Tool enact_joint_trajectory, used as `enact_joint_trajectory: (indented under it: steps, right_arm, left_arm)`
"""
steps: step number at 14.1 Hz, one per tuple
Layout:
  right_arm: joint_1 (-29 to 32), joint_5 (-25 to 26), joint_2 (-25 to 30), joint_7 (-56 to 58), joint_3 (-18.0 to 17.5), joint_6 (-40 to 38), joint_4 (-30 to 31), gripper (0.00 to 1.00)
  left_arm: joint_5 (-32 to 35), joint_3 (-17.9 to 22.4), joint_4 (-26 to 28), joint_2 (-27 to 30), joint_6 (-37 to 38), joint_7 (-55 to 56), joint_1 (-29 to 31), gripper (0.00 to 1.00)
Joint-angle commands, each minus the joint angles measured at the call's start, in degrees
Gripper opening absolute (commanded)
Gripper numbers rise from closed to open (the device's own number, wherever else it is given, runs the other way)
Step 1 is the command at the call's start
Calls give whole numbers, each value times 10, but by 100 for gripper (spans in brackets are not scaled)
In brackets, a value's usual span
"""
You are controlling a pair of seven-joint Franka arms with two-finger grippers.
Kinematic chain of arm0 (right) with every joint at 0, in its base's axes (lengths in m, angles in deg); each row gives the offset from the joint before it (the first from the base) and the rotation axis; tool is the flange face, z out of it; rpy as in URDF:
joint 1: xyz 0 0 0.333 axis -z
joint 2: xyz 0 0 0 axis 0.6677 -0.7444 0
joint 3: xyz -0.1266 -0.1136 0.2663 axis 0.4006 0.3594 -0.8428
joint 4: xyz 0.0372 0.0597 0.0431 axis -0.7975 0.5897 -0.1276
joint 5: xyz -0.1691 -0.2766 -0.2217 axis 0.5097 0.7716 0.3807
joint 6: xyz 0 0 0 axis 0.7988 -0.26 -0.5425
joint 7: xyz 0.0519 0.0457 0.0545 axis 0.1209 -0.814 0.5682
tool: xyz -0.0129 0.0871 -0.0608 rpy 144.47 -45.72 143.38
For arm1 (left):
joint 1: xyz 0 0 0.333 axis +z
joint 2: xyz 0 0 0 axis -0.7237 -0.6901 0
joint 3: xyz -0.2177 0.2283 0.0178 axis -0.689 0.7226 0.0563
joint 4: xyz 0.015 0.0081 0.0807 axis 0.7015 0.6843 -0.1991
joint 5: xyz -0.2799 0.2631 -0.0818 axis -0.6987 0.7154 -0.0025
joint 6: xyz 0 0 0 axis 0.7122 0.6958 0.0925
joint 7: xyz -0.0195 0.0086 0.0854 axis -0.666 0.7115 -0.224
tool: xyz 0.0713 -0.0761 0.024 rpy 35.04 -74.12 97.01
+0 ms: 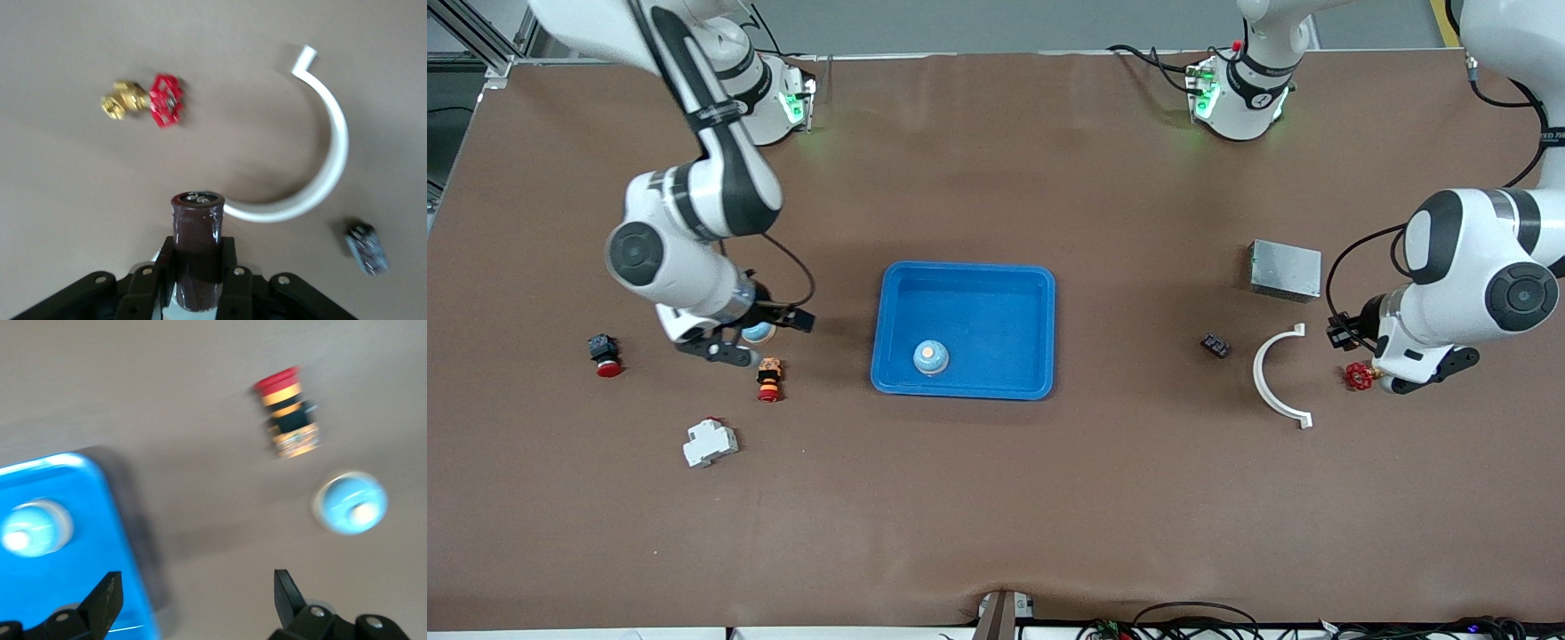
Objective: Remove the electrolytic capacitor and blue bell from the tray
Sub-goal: 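Grasp the second bell with the right gripper while the left gripper withdraws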
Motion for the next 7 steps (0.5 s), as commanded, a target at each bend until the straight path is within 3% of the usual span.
enact_joint_trajectory:
  steps: [1,7]
  right_arm:
    - [-65,-8,-5,-115,5,-5,-42,100]
    - [-168,-2,-91,-302,6,24,-131,100]
  left_arm:
    - [16,-4,15,-26,-64,-31,27,0]
    - [23,-4,1,-80,-151,-30,23,0]
